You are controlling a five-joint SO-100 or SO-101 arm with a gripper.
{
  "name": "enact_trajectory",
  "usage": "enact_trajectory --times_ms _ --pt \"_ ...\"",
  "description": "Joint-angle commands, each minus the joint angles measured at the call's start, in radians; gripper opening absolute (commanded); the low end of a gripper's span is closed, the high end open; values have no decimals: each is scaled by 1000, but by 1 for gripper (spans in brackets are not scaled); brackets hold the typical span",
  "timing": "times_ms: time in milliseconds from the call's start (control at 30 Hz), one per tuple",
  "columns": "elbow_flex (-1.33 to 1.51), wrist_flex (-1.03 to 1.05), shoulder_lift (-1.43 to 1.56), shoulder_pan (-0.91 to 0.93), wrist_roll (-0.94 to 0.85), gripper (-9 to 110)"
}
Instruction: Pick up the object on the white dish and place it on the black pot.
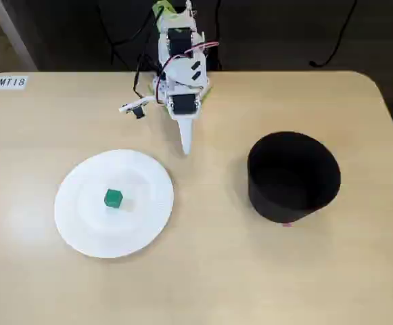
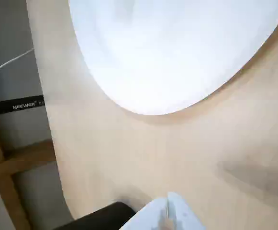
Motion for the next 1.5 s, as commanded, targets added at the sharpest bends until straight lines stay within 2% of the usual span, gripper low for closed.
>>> enact_trajectory --times_ms 0,500,800,1133,1367,1467 --pt "-2 -71 115 -43 -48 0" --pt "-3 -64 115 -48 -55 0" --pt "-143 -43 61 -175 -20 0" --pt "-627 -44 -578 -190 -63 0" --pt "-1054 167 -1100 -216 -54 0" --pt "-1131 176 -1227 -212 -29 0"
